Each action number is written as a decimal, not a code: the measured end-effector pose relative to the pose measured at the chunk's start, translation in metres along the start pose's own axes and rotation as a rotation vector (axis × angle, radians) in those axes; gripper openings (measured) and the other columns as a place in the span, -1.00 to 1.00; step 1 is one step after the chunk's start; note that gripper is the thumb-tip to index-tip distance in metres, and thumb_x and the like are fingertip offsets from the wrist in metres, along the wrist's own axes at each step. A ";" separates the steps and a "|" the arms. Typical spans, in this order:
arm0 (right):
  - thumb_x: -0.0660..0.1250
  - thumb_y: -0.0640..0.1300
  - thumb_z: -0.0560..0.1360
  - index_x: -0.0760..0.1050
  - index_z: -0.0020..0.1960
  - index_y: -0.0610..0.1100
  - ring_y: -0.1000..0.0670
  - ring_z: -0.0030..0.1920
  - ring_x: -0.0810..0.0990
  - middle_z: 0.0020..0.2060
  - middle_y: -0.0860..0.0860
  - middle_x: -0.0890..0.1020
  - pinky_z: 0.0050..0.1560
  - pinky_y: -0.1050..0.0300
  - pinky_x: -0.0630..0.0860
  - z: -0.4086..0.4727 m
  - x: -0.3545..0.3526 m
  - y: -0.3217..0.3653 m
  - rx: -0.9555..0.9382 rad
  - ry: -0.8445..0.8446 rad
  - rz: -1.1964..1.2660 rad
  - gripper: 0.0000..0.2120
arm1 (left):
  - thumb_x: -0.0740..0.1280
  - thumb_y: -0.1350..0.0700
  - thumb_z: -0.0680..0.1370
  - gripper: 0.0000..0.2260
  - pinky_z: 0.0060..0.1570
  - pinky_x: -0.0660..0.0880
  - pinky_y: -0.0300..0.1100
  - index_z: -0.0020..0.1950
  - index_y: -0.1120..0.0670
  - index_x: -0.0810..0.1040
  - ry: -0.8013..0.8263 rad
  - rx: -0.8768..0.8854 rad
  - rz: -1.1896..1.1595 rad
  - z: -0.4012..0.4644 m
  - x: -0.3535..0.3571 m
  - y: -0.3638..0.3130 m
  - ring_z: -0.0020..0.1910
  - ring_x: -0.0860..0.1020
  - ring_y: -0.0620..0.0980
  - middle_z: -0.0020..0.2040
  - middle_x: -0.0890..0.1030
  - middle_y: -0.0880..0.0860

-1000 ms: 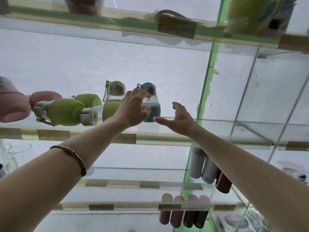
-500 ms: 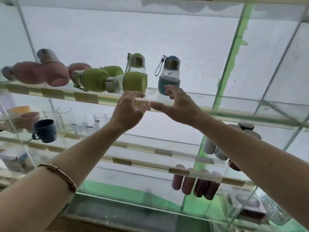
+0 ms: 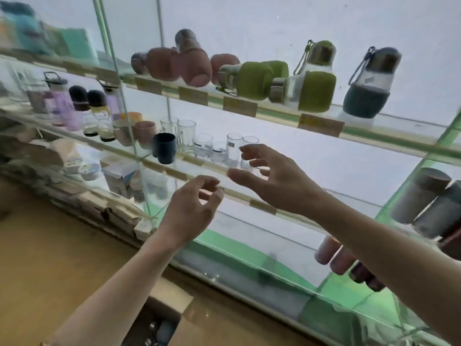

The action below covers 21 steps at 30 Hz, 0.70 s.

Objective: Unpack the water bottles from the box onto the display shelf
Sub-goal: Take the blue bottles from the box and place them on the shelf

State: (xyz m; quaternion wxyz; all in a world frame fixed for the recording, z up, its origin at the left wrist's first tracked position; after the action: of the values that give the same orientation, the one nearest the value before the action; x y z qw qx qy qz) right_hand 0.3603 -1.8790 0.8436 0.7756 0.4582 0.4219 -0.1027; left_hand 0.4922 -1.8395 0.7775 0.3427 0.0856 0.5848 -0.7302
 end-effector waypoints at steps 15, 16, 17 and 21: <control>0.34 0.22 0.44 0.34 0.40 0.00 0.11 0.19 0.47 0.24 0.11 0.50 0.20 0.16 0.43 0.088 0.280 0.087 0.054 0.354 0.114 -0.40 | 0.28 0.02 0.57 -0.80 0.04 0.35 -0.32 0.18 -0.05 0.52 -0.005 -0.343 0.035 -0.060 -0.136 0.259 0.11 0.44 -0.16 0.14 0.49 -0.10; 0.33 0.23 0.44 0.34 0.39 0.01 0.11 0.18 0.47 0.24 0.11 0.50 0.18 0.18 0.42 0.092 0.297 0.087 0.055 0.385 0.114 -0.40 | 0.29 0.03 0.56 -0.82 0.07 0.34 -0.31 0.17 -0.06 0.52 -0.013 -0.369 0.025 -0.064 -0.138 0.275 0.14 0.43 -0.16 0.15 0.48 -0.11; 0.33 0.24 0.44 0.35 0.39 0.02 0.12 0.18 0.47 0.24 0.12 0.50 0.18 0.18 0.42 0.097 0.313 0.086 0.056 0.416 0.112 -0.41 | 0.29 0.04 0.56 -0.83 0.07 0.33 -0.34 0.14 -0.09 0.51 -0.022 -0.396 0.011 -0.067 -0.139 0.291 0.15 0.43 -0.16 0.16 0.48 -0.12; 0.31 0.24 0.45 0.35 0.38 0.02 0.14 0.17 0.45 0.26 0.09 0.50 0.15 0.18 0.41 0.116 0.374 0.081 0.031 0.553 0.077 -0.42 | 0.29 0.06 0.56 -0.86 -0.04 0.30 -0.53 0.10 -0.11 0.50 -0.065 -0.504 -0.009 -0.083 -0.144 0.347 0.12 0.43 -0.21 0.16 0.47 -0.12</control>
State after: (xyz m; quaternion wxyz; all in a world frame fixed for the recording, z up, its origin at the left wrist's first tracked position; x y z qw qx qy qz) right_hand 0.7025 -1.8412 0.6397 0.6273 0.4965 0.5979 0.0492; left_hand 0.7858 -1.7347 0.5520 0.3685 -0.0290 0.7375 -0.5652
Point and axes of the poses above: each hand's wrist, its own z-axis towards the middle knuckle, its own x-axis out of the palm, y = z × x, the point moved 10 cm from there along z, towards the middle knuckle
